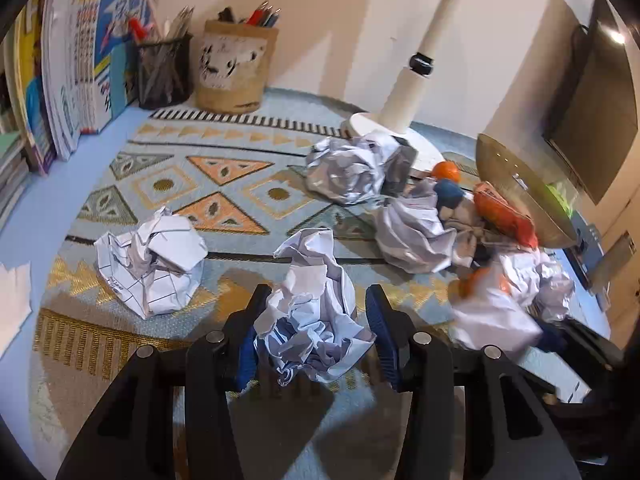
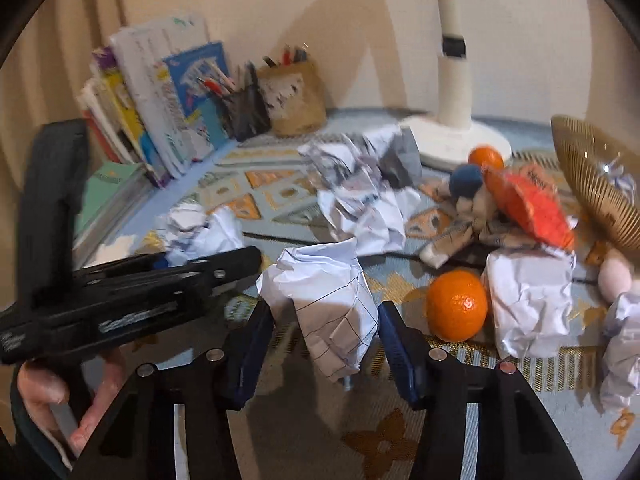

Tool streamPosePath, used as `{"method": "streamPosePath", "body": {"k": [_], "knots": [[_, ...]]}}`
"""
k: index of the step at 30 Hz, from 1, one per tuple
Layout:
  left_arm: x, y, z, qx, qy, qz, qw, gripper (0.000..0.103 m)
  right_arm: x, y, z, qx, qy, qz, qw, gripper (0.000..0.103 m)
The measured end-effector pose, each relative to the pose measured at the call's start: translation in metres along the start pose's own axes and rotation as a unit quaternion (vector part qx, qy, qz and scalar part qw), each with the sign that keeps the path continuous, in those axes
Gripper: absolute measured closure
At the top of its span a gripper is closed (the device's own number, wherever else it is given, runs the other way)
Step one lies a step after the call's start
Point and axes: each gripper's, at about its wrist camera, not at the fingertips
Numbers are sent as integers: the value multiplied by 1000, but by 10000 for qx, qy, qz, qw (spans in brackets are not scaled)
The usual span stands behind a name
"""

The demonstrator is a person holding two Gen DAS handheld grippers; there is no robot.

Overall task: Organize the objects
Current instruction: 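Grasp a crumpled white paper ball with the left tool while the right tool grasps a lined paper ball, then carry both paper balls over the glass bowl and open both tools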

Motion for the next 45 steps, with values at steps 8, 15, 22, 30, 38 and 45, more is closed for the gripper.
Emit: {"method": "streamPosePath", "body": {"k": [8,15,22,30,38,45], "knots": [[-4,62,14,22,-75,803,9967,58,-75,38,33,-524,213,473,9973,49],[9,80,28,213,-111,665,9975,58,-96,85,52,-633,-116,784,9948,49],[6,77,28,126,-56,780,9969,58,-95,104,63,-189,-204,701,9972,24],[4,82,30,235,-8,740,9970,58,-109,106,68,1243,12,844,9887,22],[4,81,30,258,-9,750,9968,58,-85,91,61,1679,-95,1509,9741,36],[-4,86,29,387,-10,734,9965,58,-95,98,66,1730,187,1574,9721,47]]}}
Point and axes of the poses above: each gripper's, at about its wrist camera, not at the fingertips, and x roughly the way its jaws point, y to its right, z to its underside, and after that the axes turned 9 degrees about y, right-handed
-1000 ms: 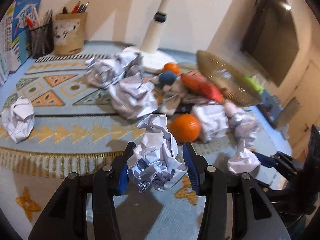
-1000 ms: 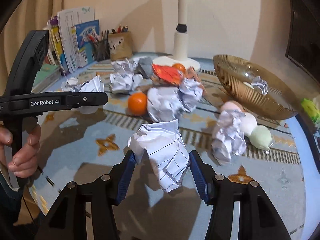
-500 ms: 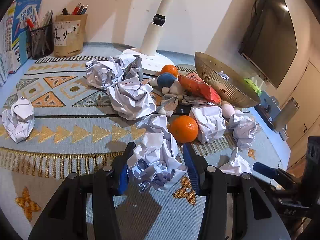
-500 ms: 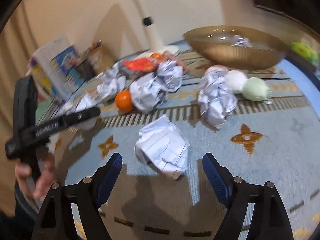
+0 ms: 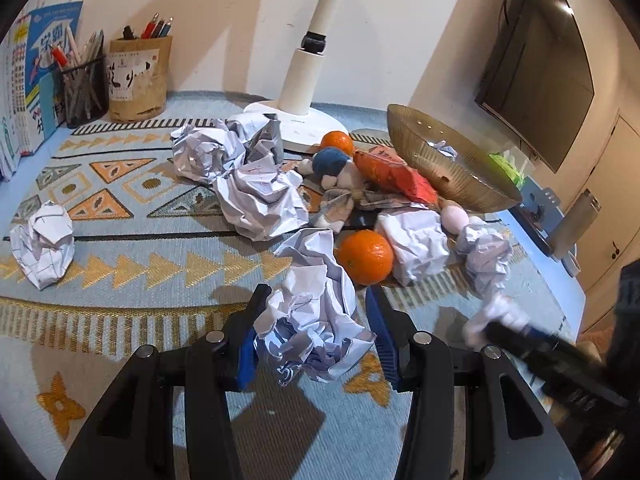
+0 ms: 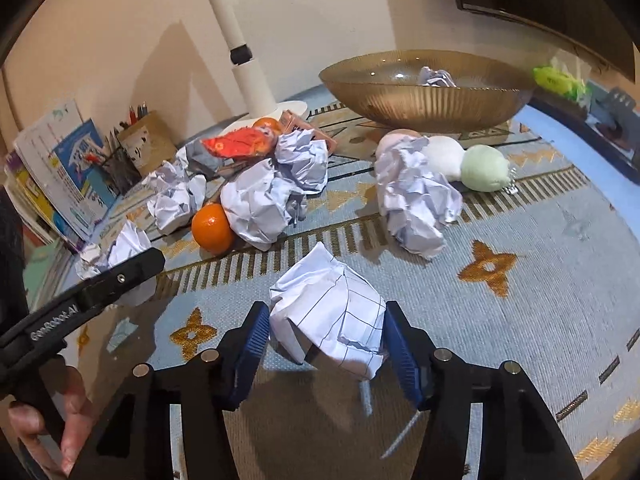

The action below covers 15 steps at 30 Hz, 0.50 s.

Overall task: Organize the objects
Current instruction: 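Carry both paper balls over the glass bowl and open both tools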

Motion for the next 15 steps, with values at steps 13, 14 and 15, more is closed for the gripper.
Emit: {"method": "streamPosePath", "body": {"k": [13,14,15], "knots": [[39,110,-133,682,117,869,9938,58,-84,51,-122,38,1798,375,9830,46],[55,118,-140,642,43,912,9937,58,-82,57,-130,89,1858,434,9816,46],[71,125,-146,579,-23,967,9936,58,-76,65,-143,180,1883,513,9806,46]]}}
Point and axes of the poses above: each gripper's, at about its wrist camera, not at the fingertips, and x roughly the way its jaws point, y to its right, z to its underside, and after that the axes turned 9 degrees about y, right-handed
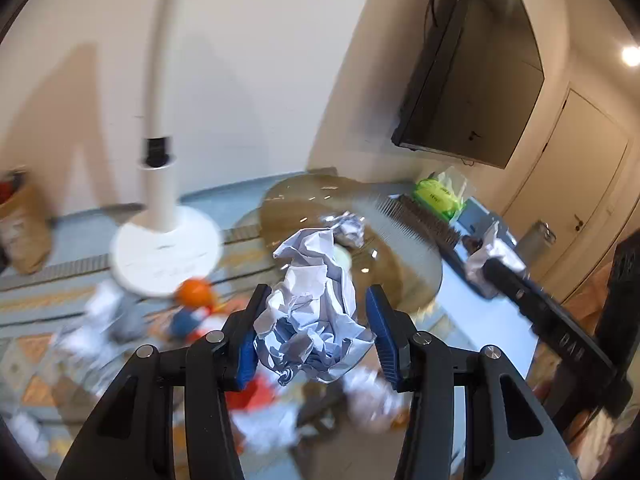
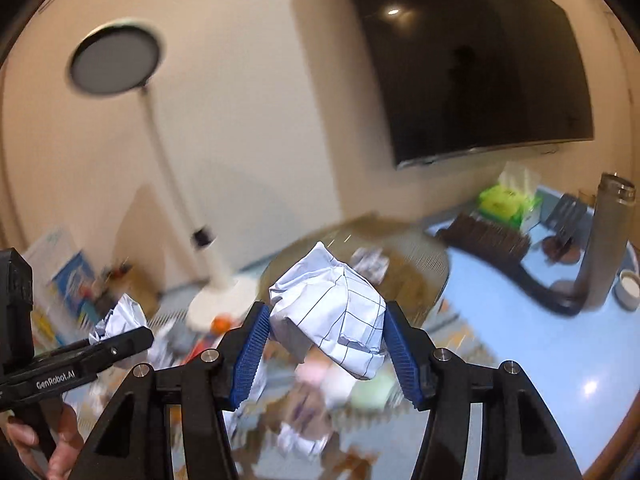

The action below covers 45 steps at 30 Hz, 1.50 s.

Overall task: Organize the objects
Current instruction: 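Carry both paper balls over the glass bowl and open both tools, then grasp a crumpled paper ball with the left tool while the right tool grasps another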

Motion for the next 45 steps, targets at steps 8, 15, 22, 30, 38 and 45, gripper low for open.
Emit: {"method": "streamPosePath", "body": {"k": [8,15,22,30,38,45], "knots": [[63,26,-31,-32,142,-21,9999,58,71,23,-28,242,-288,338,9987,45],[71,27,-38,230,110,76,9996,27,122,40,-47,212,-643,536,9963,27],[-43,9,-29,204,715,-24,9972,27,86,54,-37,594,-667,142,9959,27],[-236,-55,0,158,1616,-1626,9732,9,2,-50,-62,-124,-175,-1158,9930,8],[-244,-184,117,-800,1194,-2540,9565,2,-9,-144,16,-464,-604,-2207,9724,0],[-182,-240,176,-1653,108,-2456,9551,3,46,-175,153,-677,-1707,-2143,9594,1]]}}
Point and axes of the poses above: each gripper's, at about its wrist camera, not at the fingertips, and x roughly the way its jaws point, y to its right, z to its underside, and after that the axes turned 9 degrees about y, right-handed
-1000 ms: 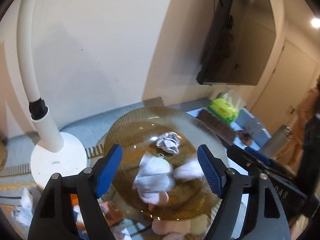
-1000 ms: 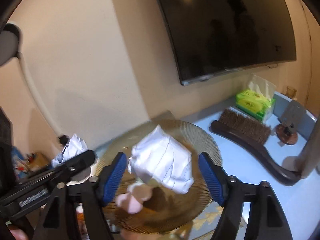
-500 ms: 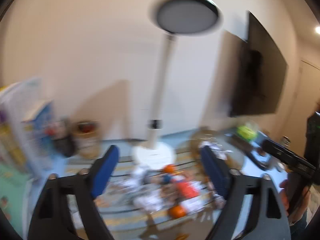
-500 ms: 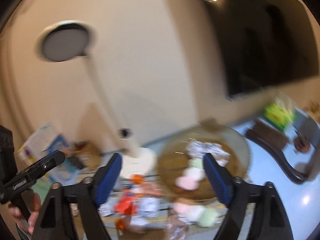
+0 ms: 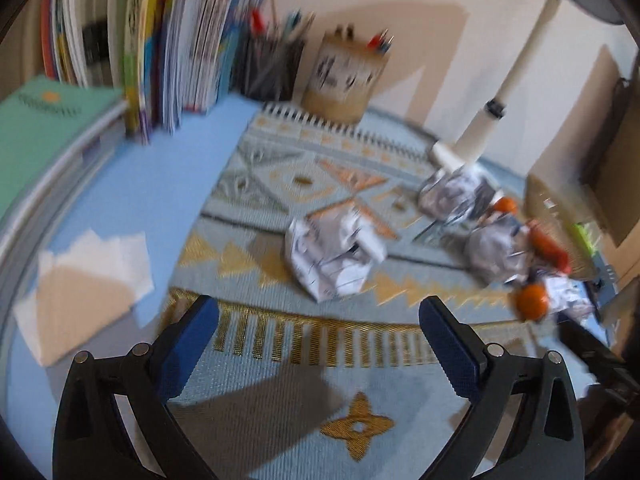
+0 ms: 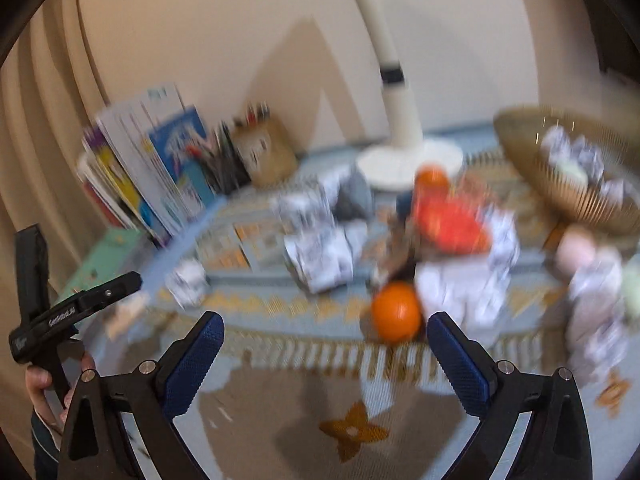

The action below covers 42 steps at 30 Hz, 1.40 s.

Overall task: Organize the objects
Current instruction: 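Grasp a crumpled paper ball with the left tool while the right tool grasps another, then carry both paper balls over the glass bowl and open both tools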

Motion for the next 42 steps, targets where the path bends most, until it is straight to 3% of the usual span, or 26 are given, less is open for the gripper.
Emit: {"method": "streamPosePath", "body": {"k": [2,4,7,11,12,13,16,18,22,23,24,29,31,34,38,41,42], "knots": [[11,2,-1,46,-286,-276,9992,3,7,3,0,-27,-122,97,9999,1],[13,9,-7,71,-340,-285,9990,3,4,1,-2,-122,30,65,9999,1],[17,22,-19,170,-345,-303,9988,2,13,-7,-5,-331,-192,67,9992,1],[42,38,-30,573,-288,-964,9933,5,21,-32,-28,-1048,-190,253,9940,1],[46,39,-29,621,-271,-1036,9923,9,30,-41,-37,-1346,-241,488,9894,1],[50,38,-27,669,-247,-1105,9913,24,39,-45,-40,-1520,-299,659,9857,1],[50,42,-23,875,11,-1241,9884,47,68,-47,-42,-1862,-396,917,9774,3],[51,41,-22,890,8,-1263,9880,49,85,-42,-40,-1839,-509,899,9775,20],[47,44,-25,927,130,-1100,9895,53,106,-36,-39,-1630,-689,798,9810,30],[42,44,-26,913,247,-1018,9903,53,108,-37,-38,-1632,-697,796,9809,49],[41,44,-27,898,346,-984,9905,53,111,-36,-36,-1654,-696,835,9802,54],[27,54,-23,1043,655,-839,9888,53,79,-34,-38,-1301,-248,412,9903,57],[21,62,-21,1003,655,-565,9912,53,45,-31,-40,-1207,118,254,9923,57],[1,88,-14,860,722,199,9935,53,-4,-17,-32,-1139,469,213,9921,56],[-19,152,16,1095,566,1386,9827,53,-50,23,-8,-935,368,656,9928,55],[-17,197,43,1432,248,1966,9696,53,-72,60,13,-483,139,926,9944,55],[-14,205,48,1523,228,1967,9683,53,-76,65,17,-419,110,949,9945,55]]}}
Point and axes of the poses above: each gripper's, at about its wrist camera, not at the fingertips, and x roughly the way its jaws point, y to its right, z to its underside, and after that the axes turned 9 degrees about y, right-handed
